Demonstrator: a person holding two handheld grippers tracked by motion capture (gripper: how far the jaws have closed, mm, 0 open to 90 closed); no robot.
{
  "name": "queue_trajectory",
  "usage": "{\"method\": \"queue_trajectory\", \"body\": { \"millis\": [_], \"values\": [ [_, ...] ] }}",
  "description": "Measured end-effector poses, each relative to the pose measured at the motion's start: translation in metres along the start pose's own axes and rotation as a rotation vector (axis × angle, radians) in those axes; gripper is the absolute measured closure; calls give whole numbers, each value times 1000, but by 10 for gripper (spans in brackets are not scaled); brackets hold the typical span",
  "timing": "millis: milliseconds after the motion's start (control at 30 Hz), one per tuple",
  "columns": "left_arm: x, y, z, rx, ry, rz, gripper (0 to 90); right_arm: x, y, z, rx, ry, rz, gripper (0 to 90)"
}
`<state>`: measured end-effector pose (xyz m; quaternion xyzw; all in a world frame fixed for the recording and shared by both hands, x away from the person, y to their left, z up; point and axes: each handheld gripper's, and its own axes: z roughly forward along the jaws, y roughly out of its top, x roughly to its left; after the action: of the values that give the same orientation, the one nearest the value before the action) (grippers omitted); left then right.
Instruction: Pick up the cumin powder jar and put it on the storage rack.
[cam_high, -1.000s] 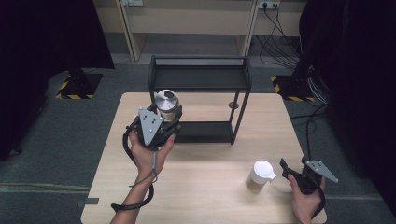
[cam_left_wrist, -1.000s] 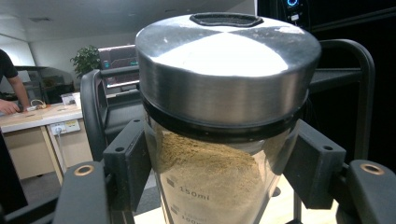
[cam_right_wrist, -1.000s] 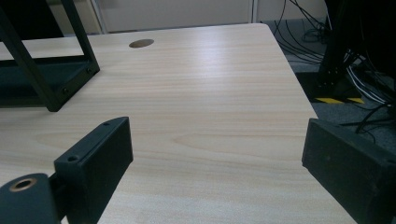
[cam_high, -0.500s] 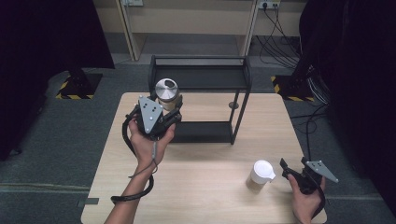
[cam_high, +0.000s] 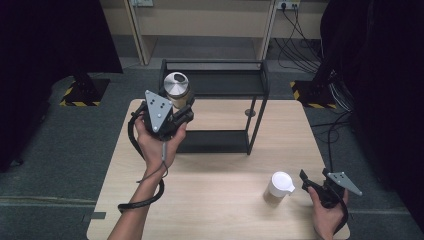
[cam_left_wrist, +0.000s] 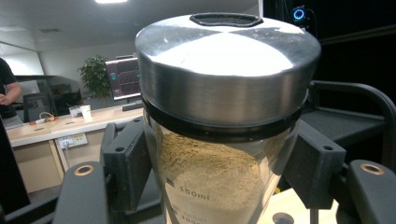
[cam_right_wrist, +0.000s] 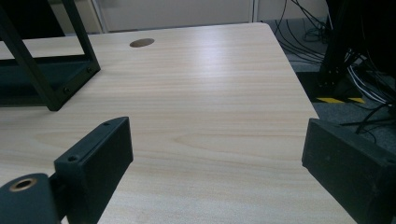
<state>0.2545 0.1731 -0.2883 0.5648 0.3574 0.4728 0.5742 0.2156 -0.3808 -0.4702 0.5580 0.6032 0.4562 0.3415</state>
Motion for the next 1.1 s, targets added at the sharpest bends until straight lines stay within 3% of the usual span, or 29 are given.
{"method": "queue_trajectory", "body": {
  "millis": [300, 500, 867, 1100],
  "values": [
    [1, 11, 12, 1, 11, 7, 313, 0, 0, 0, 1, 2, -1, 89],
    [7, 22, 29, 20, 26, -1, 313, 0, 0, 0, 2, 3, -4, 90],
    [8, 39, 60, 99, 40, 23, 313, 0, 1, 0, 4, 5, -7, 90],
    [11, 41, 74, 154, 48, -1, 313, 0, 1, 1, 6, 7, -9, 89]
  ]
}}
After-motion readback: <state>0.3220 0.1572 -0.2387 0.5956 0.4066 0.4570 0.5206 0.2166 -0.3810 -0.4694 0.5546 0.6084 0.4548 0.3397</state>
